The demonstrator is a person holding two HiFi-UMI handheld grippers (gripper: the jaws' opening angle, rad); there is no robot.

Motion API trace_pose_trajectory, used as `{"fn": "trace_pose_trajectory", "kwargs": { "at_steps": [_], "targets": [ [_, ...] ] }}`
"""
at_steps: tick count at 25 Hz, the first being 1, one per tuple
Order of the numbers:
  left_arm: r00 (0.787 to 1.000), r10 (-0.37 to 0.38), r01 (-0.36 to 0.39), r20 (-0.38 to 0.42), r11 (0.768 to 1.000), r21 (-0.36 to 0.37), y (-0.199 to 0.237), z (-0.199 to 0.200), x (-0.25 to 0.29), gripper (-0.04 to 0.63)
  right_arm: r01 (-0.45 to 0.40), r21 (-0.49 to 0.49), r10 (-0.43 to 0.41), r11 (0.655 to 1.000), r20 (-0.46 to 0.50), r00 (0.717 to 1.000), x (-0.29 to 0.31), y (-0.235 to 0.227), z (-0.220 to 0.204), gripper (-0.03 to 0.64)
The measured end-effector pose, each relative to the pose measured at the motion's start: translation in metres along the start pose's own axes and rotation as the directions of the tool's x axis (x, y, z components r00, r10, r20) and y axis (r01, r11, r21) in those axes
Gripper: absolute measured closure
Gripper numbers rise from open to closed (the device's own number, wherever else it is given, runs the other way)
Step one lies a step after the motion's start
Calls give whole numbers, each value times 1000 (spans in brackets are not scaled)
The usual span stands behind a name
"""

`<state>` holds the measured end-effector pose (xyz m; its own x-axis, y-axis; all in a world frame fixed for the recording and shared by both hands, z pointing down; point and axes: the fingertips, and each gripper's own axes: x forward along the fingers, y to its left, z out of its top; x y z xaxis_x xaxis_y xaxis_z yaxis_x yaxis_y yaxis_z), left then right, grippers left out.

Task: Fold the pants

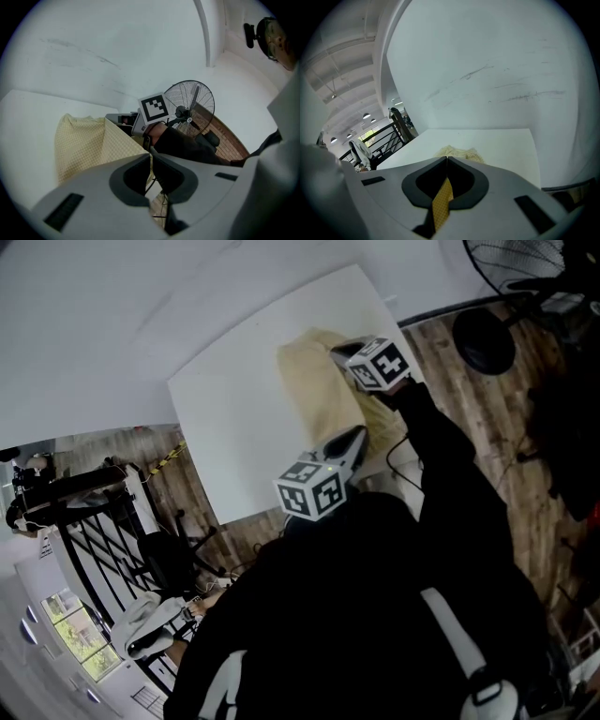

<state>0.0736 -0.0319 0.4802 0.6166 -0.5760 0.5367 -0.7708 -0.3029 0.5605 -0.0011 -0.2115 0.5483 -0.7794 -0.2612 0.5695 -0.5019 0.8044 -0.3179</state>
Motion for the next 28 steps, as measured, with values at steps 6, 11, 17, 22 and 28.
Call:
{"fn": "trace_pose_trajectory", "kwargs": {
  "at_steps": [6, 11, 17, 22, 28],
  "targets": [
    [997, -45, 42, -55, 998, -48, -5, -6, 34, 575, -46, -44, 43, 998, -62, 997, 0, -21, -13, 609],
    [994, -66, 59, -92, 995, -79, -7, -12, 62, 575, -53, -58, 46, 997, -115, 992, 3, -40, -32, 609],
    [985, -84, 73, -148, 994, -79, -7, -24, 91, 575, -62, -51, 55, 997, -133, 990, 5, -56, -52, 609],
    [977, -95, 83, -192, 994, -71, -10, -33, 107, 575, -55, -37, 49, 998, -143, 988, 2, -65, -62, 609],
    [967, -111, 100, -230, 993, -58, -13, -43, 114, 575, -52, 63, 58, 997, -85, 995, -5, -72, -65, 607]
  ]
}}
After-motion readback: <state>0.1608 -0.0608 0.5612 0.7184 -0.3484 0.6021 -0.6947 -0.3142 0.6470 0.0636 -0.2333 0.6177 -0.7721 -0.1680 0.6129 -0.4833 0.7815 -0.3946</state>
